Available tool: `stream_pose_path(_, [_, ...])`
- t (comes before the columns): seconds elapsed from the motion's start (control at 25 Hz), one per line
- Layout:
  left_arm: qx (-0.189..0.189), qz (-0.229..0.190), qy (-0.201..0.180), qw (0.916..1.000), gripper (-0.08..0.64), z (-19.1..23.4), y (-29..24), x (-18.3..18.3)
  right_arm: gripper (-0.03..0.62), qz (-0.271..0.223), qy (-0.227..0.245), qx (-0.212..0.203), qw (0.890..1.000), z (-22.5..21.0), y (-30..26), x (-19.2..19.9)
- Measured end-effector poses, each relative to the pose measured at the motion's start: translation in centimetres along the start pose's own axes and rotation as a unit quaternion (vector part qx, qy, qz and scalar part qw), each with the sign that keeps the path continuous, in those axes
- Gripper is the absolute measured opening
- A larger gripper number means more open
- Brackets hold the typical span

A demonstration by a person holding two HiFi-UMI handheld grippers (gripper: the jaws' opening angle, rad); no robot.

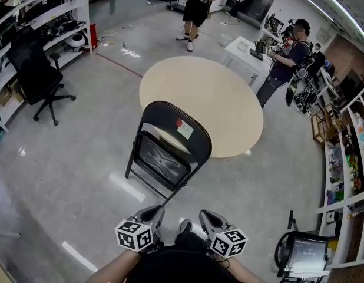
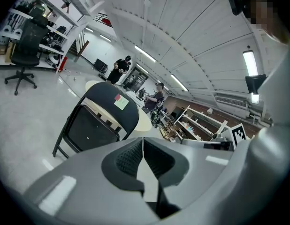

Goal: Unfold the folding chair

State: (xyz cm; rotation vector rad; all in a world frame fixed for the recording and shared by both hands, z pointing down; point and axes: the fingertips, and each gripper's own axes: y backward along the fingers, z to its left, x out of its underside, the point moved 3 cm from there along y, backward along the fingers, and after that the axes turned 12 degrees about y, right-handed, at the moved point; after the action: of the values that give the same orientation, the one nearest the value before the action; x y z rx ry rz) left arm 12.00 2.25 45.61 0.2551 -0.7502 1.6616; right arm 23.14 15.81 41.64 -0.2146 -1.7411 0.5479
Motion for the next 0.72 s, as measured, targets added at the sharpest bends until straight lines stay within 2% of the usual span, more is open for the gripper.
stream_pose_path(0.16, [-0.008,-0.005,0.001,1.0000,0.014,0.4,-0.7,-0.5,0.008,0.000,-0.008,-0.010,1.000,-0.8,-1.4,0.1])
stream_pose_path(0.44, [-0.043,-0.031,0.009,0.9986,0.017,0.7,-1.9,-2.3,0.007,-0.001,-0.003,-0.055,0.998,-2.8,-4.5,-1.4])
stream_pose_path(0.72, [-0.068,-0.051,0.026,0.9961,0.023,0.0,-6.6,-4.4,0.008,0.009,0.010,-0.095,0.995,-7.6,-7.6,-4.3])
